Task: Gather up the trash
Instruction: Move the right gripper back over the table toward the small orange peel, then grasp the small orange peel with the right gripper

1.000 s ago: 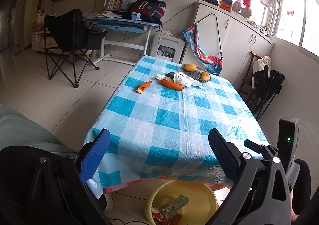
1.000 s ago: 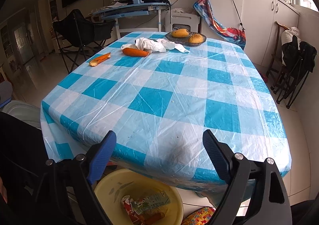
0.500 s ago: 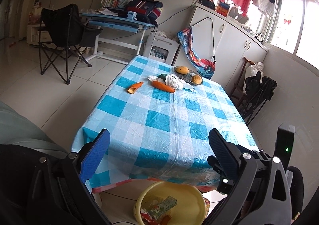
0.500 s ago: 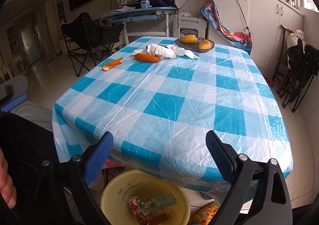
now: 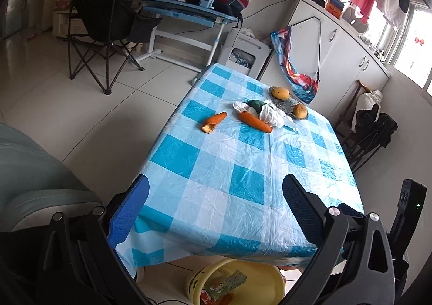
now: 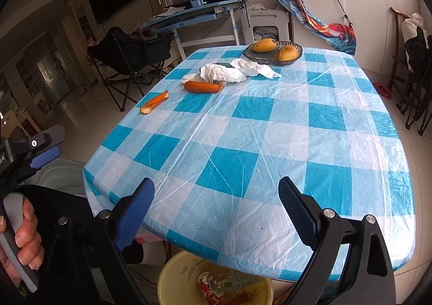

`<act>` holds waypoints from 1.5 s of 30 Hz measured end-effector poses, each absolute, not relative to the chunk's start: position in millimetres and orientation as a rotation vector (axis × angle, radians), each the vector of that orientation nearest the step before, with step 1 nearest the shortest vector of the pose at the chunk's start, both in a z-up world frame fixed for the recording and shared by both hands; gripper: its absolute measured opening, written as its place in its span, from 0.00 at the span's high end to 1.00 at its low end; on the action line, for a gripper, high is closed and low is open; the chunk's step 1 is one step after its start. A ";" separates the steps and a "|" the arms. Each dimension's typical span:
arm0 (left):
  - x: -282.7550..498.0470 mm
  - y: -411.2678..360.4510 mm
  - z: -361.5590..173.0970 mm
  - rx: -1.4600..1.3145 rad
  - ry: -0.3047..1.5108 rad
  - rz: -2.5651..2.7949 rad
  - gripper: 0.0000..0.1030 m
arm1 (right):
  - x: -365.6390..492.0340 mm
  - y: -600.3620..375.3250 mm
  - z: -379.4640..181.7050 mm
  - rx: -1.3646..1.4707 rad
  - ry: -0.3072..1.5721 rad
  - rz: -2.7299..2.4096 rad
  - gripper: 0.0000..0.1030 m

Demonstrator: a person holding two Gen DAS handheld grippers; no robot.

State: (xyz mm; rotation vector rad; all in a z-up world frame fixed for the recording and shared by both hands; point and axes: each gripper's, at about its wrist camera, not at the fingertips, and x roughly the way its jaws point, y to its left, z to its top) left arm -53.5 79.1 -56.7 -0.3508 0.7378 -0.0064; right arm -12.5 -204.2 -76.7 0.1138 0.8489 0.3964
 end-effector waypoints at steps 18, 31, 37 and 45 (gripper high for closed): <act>90.7 81.2 -74.8 -0.178 0.863 0.064 0.08 | 125.1 -127.3 -75.2 -0.118 0.826 0.594 0.45; 131.2 67.8 -94.4 -0.156 0.890 0.071 0.09 | 159.1 -117.2 -96.4 -0.204 0.856 0.598 0.47; 145.5 56.1 -105.3 -0.117 0.942 0.026 0.28 | 155.3 -108.3 -95.2 -0.347 0.836 0.605 0.65; 141.9 40.6 -111.7 -0.129 1.014 -0.106 0.83 | 156.2 -121.1 -89.6 -0.344 0.835 0.627 0.94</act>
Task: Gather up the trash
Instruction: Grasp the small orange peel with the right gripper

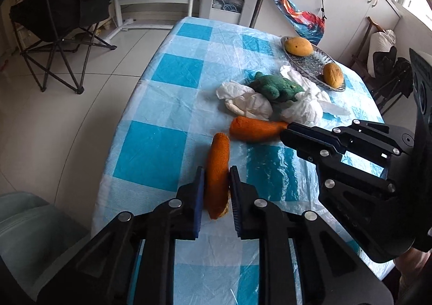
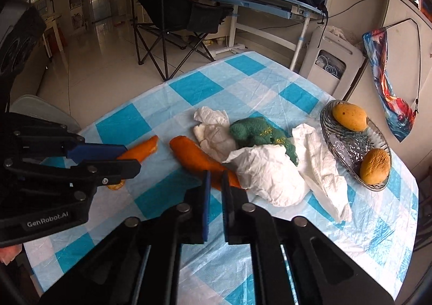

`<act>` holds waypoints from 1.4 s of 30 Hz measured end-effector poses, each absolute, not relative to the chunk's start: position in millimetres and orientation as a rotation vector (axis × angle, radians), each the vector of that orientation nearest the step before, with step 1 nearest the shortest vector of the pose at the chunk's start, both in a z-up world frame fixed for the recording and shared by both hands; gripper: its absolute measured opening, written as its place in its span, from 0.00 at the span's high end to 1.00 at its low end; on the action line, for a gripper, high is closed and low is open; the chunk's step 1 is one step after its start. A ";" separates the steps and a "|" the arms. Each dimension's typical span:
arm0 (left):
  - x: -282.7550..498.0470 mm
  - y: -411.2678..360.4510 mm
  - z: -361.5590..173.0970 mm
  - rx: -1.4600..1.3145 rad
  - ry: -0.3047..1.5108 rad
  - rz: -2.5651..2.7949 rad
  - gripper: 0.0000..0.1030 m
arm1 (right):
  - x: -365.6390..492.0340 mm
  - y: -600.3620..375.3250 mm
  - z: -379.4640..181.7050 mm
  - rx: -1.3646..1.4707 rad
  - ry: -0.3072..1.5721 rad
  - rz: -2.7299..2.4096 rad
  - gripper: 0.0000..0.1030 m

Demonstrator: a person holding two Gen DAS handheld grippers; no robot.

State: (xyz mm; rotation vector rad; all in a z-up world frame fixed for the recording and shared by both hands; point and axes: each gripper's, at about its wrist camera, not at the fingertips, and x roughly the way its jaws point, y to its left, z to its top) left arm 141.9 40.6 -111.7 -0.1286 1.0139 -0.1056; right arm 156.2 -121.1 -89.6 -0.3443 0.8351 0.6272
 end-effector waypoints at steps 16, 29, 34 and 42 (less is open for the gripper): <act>126.1 30.0 -90.8 -0.058 0.960 -0.134 0.84 | 156.1 -105.8 -98.0 -0.349 0.813 0.671 0.58; 120.7 26.3 -85.7 -0.037 0.945 -0.151 0.84 | 155.9 -112.5 -94.1 -0.336 0.825 0.671 0.97; 120.3 44.9 -78.9 -0.088 0.929 -0.124 0.84 | 148.7 -115.4 -87.3 -0.350 0.820 0.682 0.98; 126.3 71.4 -83.3 -0.198 0.953 -0.089 0.84 | 152.6 -127.2 -83.6 -0.297 0.831 0.680 0.98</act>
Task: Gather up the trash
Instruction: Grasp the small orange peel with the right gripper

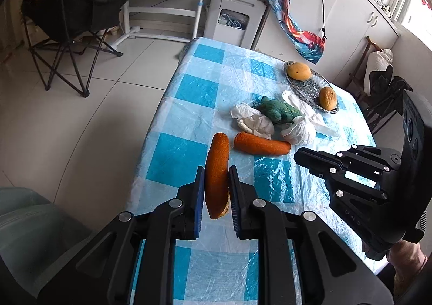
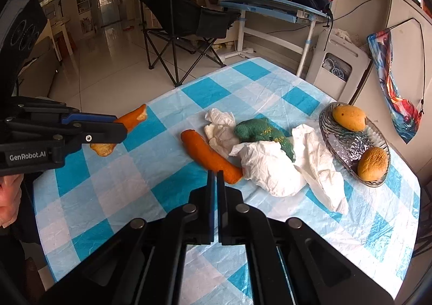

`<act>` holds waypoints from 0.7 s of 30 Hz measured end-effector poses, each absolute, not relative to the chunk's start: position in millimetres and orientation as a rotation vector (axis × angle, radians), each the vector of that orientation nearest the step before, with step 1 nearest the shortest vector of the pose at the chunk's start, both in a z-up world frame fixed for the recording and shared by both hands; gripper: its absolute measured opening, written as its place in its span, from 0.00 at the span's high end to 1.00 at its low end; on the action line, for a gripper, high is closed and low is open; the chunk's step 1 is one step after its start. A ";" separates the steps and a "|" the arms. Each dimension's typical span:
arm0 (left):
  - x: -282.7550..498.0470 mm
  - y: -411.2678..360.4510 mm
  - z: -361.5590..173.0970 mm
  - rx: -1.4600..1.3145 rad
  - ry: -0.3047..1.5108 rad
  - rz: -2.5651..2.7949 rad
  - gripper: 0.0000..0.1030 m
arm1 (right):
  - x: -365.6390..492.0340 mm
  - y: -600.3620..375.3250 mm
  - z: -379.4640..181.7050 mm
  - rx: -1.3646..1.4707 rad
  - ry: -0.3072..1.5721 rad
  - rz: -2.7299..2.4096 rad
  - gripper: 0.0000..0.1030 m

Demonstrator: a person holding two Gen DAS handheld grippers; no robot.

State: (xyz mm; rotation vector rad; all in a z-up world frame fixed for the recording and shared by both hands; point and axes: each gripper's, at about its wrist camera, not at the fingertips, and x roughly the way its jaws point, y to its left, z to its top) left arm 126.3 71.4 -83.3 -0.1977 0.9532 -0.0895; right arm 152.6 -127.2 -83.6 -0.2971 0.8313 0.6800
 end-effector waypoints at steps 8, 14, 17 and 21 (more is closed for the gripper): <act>130.7 66.9 -93.6 -0.179 0.984 -0.075 0.84 | 154.9 -111.2 -85.7 -0.296 0.774 0.702 0.52; 131.3 62.8 -97.1 -0.165 0.994 -0.082 0.84 | 167.3 -92.5 -107.4 -0.362 0.830 0.666 0.50; 132.5 63.5 -102.4 -0.162 1.015 -0.072 0.84 | 169.3 -97.4 -107.1 -0.348 0.853 0.672 0.74; 134.6 59.9 -111.4 -0.142 1.049 -0.080 0.84 | 163.5 -104.6 -104.0 -0.344 0.882 0.677 0.84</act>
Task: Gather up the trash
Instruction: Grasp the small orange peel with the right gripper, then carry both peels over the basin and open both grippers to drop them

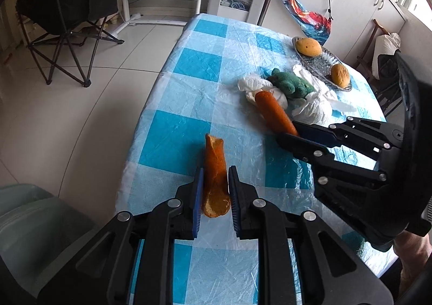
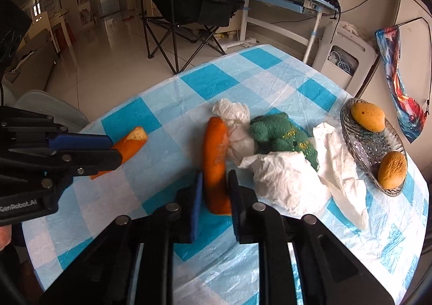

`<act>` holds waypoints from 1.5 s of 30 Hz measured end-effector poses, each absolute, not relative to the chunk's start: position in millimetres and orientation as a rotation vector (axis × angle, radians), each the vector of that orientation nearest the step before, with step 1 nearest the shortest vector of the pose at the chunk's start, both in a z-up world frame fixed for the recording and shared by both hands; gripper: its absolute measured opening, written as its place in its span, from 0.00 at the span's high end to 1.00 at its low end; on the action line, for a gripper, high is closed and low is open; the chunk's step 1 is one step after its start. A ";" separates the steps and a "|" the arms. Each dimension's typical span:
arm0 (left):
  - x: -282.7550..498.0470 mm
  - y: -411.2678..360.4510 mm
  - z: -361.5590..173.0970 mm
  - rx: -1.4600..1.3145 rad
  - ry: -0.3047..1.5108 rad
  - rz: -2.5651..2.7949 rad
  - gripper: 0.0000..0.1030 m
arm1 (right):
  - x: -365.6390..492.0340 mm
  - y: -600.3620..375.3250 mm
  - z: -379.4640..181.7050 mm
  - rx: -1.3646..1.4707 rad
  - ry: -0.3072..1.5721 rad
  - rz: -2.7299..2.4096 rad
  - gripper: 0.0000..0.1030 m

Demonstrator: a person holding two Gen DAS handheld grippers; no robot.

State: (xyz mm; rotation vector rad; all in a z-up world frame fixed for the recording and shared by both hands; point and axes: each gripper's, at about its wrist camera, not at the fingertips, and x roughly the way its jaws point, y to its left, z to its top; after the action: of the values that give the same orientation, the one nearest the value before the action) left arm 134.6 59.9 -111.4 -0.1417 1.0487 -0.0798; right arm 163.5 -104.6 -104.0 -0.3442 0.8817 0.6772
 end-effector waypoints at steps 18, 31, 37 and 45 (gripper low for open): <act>64.8 28.7 -72.6 -0.181 0.874 -0.243 0.86 | 76.2 -175.8 -52.7 -0.027 0.871 0.721 0.85; -50.7 4.3 -84.9 -0.171 0.861 -0.307 0.86 | -49.0 -216.9 -72.7 0.160 0.895 0.641 0.85; -87.4 -7.0 -89.7 -0.135 0.866 -0.329 0.86 | -80.6 -219.3 -82.0 0.210 0.928 0.626 0.85; -108.8 -16.2 -94.1 -0.111 0.881 -0.353 0.86 | -95.7 -225.6 -111.6 0.262 1.035 0.574 0.82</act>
State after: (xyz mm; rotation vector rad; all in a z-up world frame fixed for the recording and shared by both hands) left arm -108.8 -16.2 -94.1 -0.1112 0.8813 -0.3532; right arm -95.7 -225.6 -111.6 0.2618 1.0354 0.5743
